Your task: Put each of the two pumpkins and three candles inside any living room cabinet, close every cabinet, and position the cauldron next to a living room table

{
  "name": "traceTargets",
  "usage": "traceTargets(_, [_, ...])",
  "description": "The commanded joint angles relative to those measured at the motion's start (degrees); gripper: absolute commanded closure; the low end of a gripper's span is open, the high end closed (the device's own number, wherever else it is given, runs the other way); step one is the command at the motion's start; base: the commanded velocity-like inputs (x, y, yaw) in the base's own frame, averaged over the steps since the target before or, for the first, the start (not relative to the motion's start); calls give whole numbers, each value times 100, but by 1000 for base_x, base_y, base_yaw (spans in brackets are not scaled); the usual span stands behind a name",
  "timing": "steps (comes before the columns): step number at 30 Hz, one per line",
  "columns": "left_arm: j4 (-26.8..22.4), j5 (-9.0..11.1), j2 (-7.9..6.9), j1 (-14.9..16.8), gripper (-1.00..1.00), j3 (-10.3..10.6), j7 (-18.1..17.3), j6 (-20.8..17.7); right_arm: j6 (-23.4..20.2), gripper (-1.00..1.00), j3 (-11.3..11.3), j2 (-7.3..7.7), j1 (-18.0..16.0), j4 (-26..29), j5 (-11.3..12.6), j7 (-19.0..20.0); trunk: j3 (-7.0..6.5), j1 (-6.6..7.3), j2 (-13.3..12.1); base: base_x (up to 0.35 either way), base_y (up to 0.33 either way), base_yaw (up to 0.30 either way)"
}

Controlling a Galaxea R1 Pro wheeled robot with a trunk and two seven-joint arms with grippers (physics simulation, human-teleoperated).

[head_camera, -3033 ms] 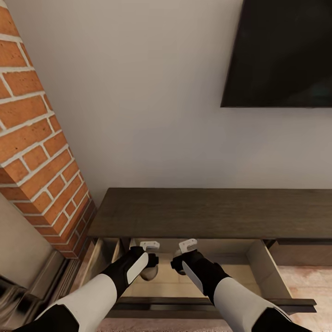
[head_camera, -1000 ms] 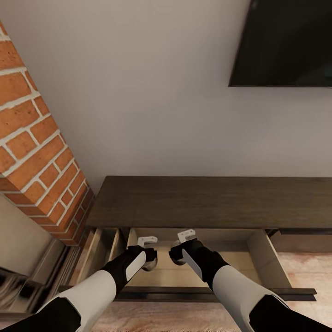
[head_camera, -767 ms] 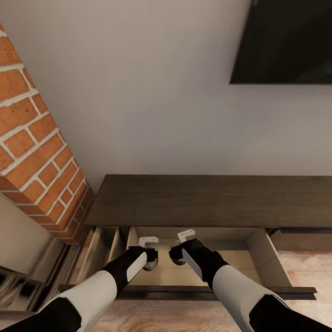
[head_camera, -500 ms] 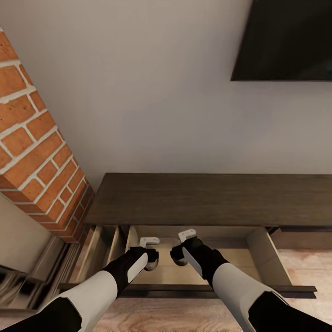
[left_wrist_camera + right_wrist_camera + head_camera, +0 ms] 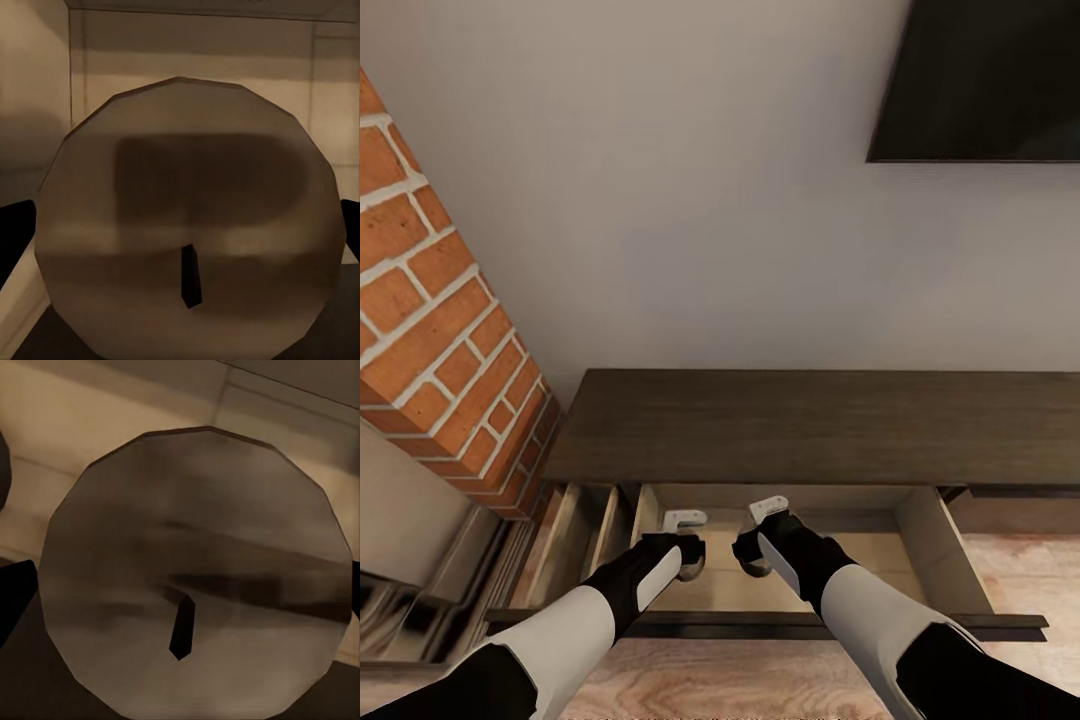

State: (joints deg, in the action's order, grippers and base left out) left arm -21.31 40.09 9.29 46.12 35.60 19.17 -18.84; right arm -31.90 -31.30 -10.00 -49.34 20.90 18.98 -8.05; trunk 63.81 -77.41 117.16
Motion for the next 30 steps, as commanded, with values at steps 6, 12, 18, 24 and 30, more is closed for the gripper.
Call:
traceTargets(6, [-18,108,1,161,100,42,44,-85,-11,100,-26,0,-6,13,56,-34,60,1,2,0,0,0])
traceTargets(12, [10,126,3,365,100,30,35,-480,-9,100,-26,0,-6,39,61,-30,116,1,2,0,0,0])
traceTargets(18, [50,123,0,445,100,17,34,-563,39,100,-27,0,-46,57,61,-30,173,1,2,0,0,0])
traceTargets(24, [56,122,2,450,100,10,29,-519,96,100,-24,0,-87,56,62,-30,229,1,2,0,0,0])
traceTargets(30, [56,122,3,443,100,24,12,-315,112,100,-18,0,-95,50,62,-30,285,1,2,0,0,0])
